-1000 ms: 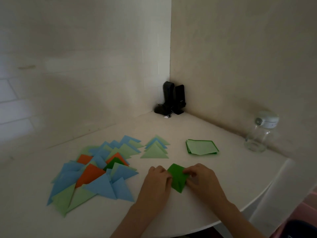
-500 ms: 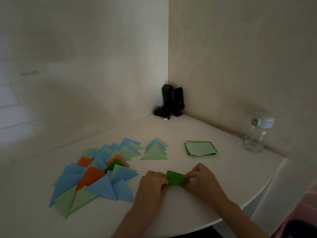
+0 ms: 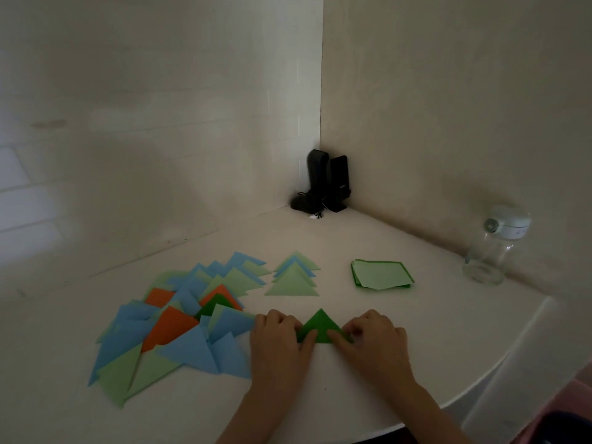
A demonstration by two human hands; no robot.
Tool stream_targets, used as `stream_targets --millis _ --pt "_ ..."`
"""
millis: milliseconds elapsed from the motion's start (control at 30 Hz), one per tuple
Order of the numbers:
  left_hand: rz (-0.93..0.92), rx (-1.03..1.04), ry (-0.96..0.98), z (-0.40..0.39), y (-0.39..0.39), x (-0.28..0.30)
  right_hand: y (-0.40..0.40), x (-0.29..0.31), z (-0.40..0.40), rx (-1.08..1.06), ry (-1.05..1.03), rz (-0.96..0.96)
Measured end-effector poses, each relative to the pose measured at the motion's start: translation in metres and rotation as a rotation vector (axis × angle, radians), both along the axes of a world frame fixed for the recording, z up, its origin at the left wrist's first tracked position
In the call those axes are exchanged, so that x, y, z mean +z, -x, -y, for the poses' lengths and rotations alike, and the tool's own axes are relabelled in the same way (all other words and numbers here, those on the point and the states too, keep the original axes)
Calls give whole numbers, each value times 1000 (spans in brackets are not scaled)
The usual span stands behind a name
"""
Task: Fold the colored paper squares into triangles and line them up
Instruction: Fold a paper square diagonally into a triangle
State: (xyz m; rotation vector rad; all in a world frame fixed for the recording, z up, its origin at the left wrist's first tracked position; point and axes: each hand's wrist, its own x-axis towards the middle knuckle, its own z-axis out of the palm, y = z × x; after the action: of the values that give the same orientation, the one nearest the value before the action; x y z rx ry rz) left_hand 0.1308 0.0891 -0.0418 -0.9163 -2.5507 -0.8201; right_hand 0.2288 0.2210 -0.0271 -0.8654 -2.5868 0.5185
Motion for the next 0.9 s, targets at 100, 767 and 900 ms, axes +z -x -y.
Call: stream_targets --millis 100,767,900 --pt "-24 49 61 -5 -3 2 3 0 2 -31 -3 19" --pt "176 -72 -143 14 9 0 -5 15 -12 69 306 1" --pt "155 -100 -167 17 8 3 -9 16 -13 88 303 -25"
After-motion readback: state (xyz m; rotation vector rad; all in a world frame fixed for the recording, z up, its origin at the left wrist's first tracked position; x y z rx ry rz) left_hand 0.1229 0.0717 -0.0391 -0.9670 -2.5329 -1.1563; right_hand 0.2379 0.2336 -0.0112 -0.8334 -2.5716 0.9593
